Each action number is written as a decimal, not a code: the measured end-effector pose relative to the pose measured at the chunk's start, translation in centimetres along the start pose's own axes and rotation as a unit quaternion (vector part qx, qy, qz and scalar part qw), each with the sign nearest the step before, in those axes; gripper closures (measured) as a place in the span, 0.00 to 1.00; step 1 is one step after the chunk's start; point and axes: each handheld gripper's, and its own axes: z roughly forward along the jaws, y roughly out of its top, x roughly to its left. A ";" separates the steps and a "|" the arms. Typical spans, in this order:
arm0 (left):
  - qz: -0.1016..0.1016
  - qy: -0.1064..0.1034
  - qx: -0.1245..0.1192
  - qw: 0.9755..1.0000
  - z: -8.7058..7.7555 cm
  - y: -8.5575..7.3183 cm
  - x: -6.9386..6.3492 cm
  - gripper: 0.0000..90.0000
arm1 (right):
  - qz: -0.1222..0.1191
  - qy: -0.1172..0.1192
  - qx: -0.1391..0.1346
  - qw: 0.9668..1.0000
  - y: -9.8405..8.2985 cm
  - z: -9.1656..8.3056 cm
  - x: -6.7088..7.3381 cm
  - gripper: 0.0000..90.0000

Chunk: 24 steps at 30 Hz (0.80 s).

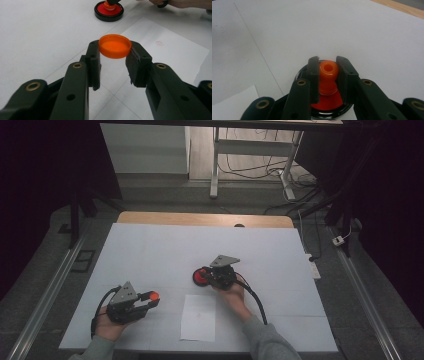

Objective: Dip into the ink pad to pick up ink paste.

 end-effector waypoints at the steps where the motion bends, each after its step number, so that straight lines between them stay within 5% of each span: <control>1: 0.000 0.000 0.000 1.000 0.0 0.0 0.0 0.72 | 0.002 0.000 -0.003 1.000 0.0 0.0 0.0 0.81; 19: 0.000 0.003 -0.001 1.000 -0.1 0.0 0.1 0.72 | -0.003 -0.003 -0.001 1.000 0.0 0.0 0.1 0.81; 22: 0.000 0.002 -0.001 1.000 -0.1 0.0 0.2 0.72 | 0.004 0.001 -0.001 1.000 0.1 0.0 0.0 0.81; 24: -0.001 0.002 -0.001 1.000 -0.1 0.0 0.2 0.72 | 0.030 0.014 -0.007 0.999 0.2 -0.2 -0.6 0.81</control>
